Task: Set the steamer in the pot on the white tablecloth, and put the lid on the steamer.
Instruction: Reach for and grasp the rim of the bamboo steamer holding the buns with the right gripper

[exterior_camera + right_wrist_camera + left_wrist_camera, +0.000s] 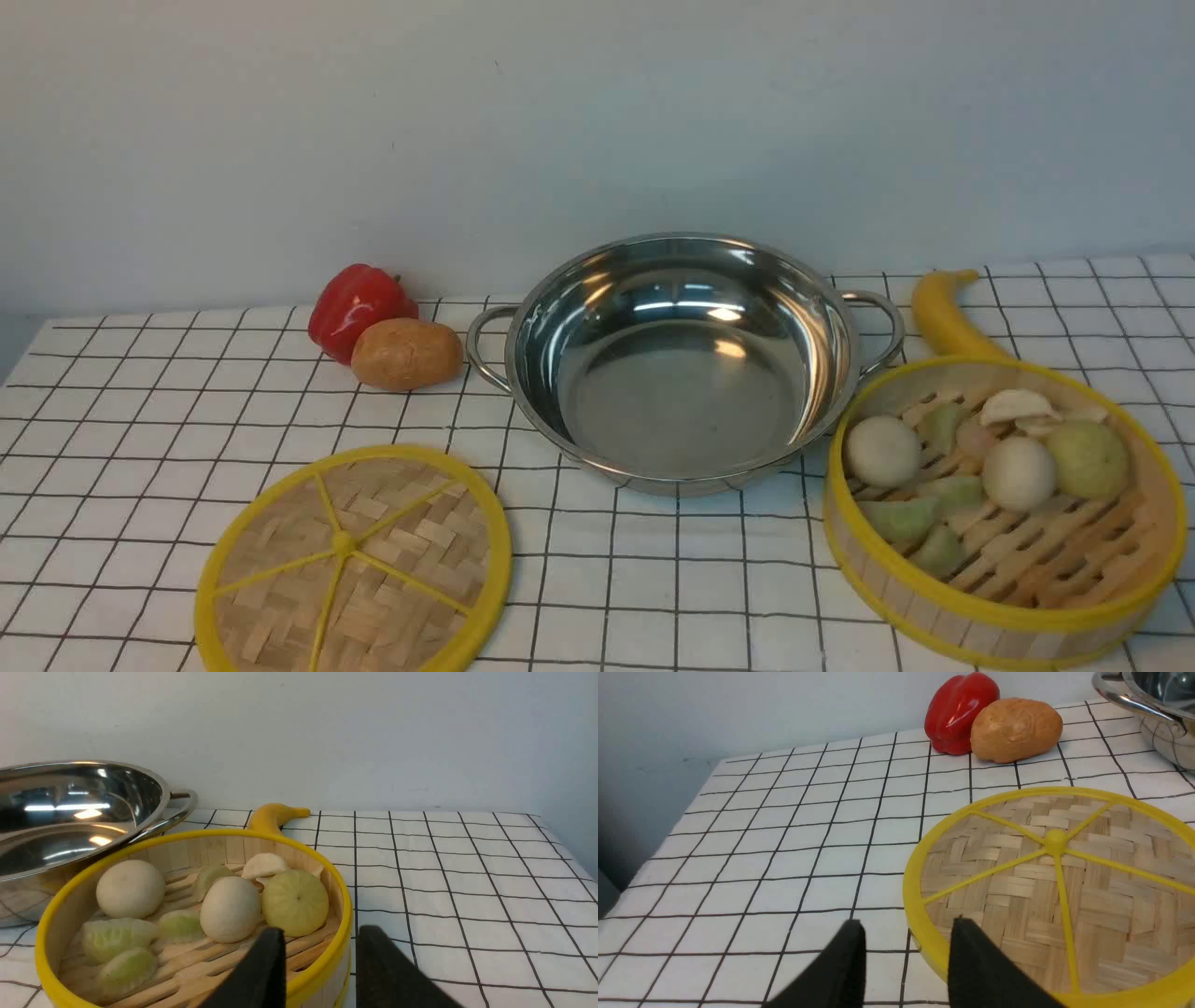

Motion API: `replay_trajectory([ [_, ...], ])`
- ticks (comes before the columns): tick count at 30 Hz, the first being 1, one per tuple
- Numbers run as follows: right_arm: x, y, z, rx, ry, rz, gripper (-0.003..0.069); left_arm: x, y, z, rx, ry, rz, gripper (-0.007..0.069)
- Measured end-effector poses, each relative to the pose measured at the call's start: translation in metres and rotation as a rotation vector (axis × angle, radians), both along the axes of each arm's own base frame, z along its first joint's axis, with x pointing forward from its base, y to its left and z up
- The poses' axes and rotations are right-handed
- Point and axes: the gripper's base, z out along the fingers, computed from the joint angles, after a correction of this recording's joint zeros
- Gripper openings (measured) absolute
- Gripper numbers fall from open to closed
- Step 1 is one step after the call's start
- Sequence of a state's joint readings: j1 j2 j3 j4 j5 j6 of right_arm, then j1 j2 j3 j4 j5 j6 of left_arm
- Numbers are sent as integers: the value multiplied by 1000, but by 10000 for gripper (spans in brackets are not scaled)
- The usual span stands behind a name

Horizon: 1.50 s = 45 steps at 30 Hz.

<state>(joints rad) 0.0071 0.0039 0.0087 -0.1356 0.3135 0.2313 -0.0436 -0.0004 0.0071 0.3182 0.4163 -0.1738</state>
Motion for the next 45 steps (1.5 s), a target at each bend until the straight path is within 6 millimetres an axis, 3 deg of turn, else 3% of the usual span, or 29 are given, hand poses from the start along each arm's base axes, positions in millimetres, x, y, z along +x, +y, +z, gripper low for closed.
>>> replay_trajectory([
  [39, 0, 0, 0, 6, -1, 1, 242, 0, 1, 1, 44, -6, 3, 243],
  [43, 0, 2, 3, 146, -39, 7, 242, 2, -2, 6, -57, -71, -10, 243],
  [45, 1, 4, 6, 341, -70, 11, 242, 3, -6, 11, -209, -136, -19, 243],
])
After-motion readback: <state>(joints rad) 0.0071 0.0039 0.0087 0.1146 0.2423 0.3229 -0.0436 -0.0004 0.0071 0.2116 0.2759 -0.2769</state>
